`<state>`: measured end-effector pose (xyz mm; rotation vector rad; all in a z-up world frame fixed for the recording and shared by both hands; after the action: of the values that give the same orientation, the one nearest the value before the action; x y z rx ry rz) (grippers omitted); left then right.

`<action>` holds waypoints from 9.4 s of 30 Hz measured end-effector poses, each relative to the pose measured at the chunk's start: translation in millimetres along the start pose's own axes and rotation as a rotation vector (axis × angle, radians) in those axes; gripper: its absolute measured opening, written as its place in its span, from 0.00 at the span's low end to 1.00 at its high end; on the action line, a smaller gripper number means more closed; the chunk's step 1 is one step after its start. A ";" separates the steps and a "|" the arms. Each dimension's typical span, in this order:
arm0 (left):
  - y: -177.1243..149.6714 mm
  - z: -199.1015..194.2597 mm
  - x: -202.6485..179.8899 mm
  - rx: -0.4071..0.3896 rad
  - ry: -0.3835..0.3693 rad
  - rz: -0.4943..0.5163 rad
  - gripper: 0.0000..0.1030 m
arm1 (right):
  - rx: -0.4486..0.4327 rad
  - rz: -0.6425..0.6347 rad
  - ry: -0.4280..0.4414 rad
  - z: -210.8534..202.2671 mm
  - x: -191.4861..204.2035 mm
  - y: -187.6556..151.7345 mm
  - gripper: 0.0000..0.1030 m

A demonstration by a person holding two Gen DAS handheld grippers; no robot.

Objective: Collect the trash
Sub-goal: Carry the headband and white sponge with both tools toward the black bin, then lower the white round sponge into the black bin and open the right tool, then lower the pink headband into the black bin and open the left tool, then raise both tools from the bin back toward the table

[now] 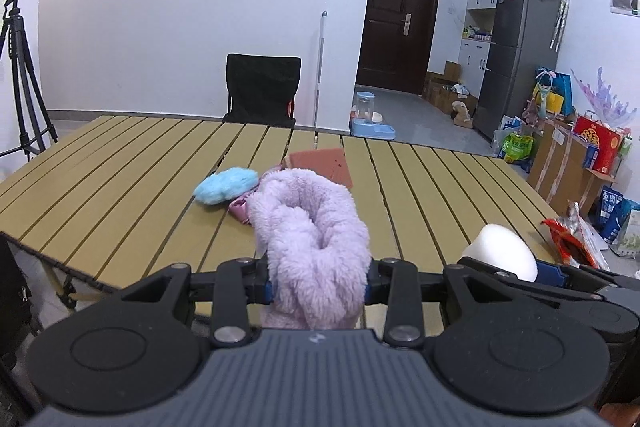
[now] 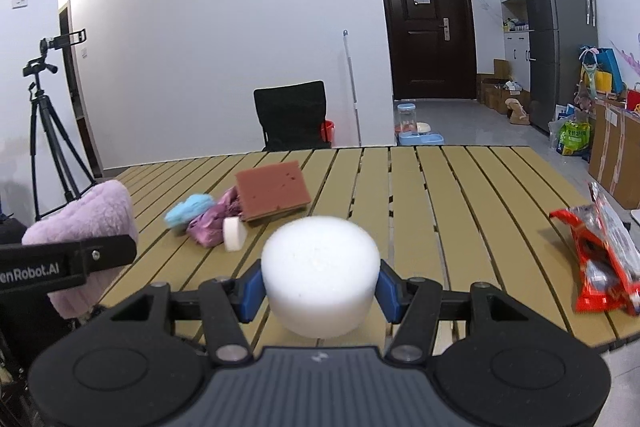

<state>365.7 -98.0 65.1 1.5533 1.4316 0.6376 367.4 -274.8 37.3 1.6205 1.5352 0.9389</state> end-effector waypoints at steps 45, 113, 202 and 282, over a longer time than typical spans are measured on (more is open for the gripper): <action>-185.3 -19.0 82.6 0.332 0.091 -0.041 0.35 | 0.380 -0.063 0.013 -16.8 45.7 -211.5 0.53; -211.6 55.9 192.3 0.481 0.239 -0.215 0.35 | 0.593 -0.015 -0.065 124.4 108.2 -219.3 0.53; -196.5 107.9 18.1 0.483 0.047 -0.072 0.35 | 0.480 0.153 -0.255 67.8 -55.1 -214.9 1.00; -201.0 160.1 31.4 0.556 0.152 -0.135 0.97 | 0.492 0.174 -0.335 70.5 -82.7 -226.6 1.00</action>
<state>407.9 -126.2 -188.8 1.8320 1.9236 0.2885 315.7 -347.3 -197.7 2.1566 1.4727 0.3506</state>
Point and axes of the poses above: each gripper's, at about its wrist camera, not at the fingertips, and z roughly the way its jaws point, x to its left, y to its top, the point moved 1 cm from there along z, roughly the way its jaws point, and after that the axes turned 12 degrees about -y, right-handed, at the moved point
